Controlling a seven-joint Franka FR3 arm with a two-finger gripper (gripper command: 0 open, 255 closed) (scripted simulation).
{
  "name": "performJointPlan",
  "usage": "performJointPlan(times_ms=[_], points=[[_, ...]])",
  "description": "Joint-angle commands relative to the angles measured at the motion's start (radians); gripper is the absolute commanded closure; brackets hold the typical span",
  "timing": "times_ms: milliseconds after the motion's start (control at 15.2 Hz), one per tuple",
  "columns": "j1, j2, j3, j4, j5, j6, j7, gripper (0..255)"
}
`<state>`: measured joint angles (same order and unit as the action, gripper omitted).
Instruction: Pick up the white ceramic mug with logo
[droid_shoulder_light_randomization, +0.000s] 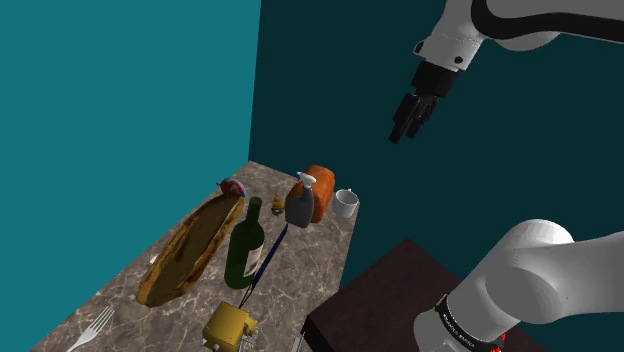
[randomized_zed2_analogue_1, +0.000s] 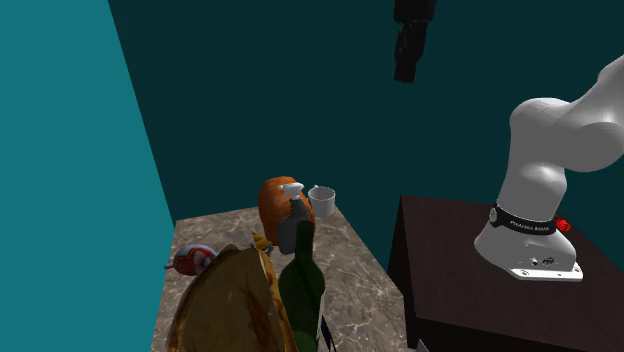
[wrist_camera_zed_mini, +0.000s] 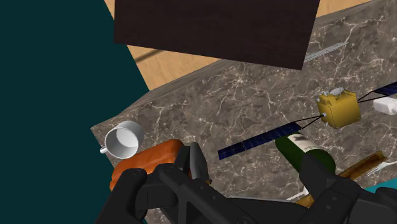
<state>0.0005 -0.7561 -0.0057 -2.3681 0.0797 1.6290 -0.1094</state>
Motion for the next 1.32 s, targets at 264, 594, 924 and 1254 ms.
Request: performJointPlan(times_ms=[264, 594, 924, 1254], points=[[-0.013, 0.052, -0.019, -0.083, -0.023, 0.137, -0.033, 0], [-0.031, 0.153, -0.045, -0.158, -0.049, 0.315, -0.072, 0], [-0.047, 0.292, -0.072, -0.197, -0.071, 0.498, -0.109, 0], [-0.061, 0.464, -0.101, -0.199, -0.083, 0.676, -0.147, 0]])
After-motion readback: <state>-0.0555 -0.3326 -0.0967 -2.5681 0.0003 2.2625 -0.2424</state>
